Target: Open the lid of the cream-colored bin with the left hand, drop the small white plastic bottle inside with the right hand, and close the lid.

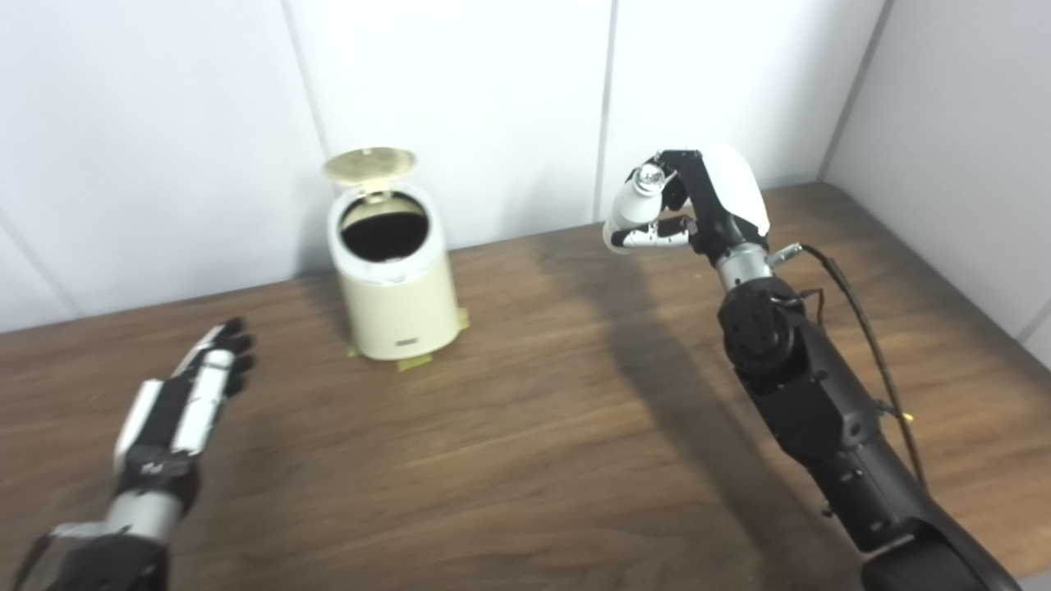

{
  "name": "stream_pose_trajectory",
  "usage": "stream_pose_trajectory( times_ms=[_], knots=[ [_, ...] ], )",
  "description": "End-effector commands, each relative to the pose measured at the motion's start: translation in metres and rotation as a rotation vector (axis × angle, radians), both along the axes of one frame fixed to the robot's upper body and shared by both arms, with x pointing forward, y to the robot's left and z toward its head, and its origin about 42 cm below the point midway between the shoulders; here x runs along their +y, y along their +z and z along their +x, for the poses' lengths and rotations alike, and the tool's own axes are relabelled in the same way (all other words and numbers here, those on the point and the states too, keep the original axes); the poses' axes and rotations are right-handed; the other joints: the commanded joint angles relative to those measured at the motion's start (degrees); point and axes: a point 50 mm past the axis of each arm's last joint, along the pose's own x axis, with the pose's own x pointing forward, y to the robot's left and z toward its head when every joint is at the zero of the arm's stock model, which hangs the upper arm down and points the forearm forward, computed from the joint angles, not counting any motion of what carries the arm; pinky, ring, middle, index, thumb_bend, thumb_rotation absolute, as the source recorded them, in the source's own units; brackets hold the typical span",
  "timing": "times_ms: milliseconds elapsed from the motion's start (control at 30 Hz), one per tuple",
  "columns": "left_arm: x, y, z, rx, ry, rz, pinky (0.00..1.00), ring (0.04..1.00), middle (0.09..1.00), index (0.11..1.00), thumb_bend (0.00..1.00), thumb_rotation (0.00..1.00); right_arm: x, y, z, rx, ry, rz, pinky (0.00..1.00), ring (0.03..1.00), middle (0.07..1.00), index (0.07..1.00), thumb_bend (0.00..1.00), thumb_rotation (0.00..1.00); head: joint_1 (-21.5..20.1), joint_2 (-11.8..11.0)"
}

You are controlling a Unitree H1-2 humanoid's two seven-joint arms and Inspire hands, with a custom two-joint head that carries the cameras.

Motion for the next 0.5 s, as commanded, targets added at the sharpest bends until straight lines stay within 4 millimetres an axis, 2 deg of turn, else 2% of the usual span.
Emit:
stream_pose_trajectory(
  times_ms=[0,67,200,367,467],
  knots=[
    [-0.006,0.012,0.006,-0.081,-0.004,0.011,0.96,0.909,0.917,0.957,0.53,0.96,0.006,0.041,0.006,-0.128,0.063,-0.022,0.40,0.420,0.494,0.504,0.52,0.00,3.11,-0.78],
    [-0.011,0.009,0.005,-0.079,-0.002,0.012,0.95,0.905,0.909,0.949,0.54,0.97,0.013,0.045,0.007,-0.144,0.092,-0.025,0.40,0.424,0.489,0.505,0.52,0.00,5.56,-1.38],
    [-0.019,0.004,0.004,-0.081,0.010,0.016,0.90,0.894,0.899,0.933,0.48,0.99,0.030,0.053,0.006,-0.162,0.128,-0.006,0.41,0.428,0.496,0.490,0.52,0.00,8.32,-2.37],
    [-0.026,-0.002,0.001,-0.078,0.025,0.023,0.89,0.882,0.891,0.919,0.51,0.99,0.076,0.071,0.016,-0.200,0.225,0.045,0.39,0.418,0.487,0.497,0.52,0.00,9.91,-3.34],
    [-0.029,-0.003,0.000,-0.077,0.026,0.019,0.90,0.882,0.897,0.926,0.50,1.00,0.095,0.079,0.022,-0.228,0.264,0.048,0.38,0.421,0.480,0.503,0.52,0.00,10.87,-3.80]
  ],
)
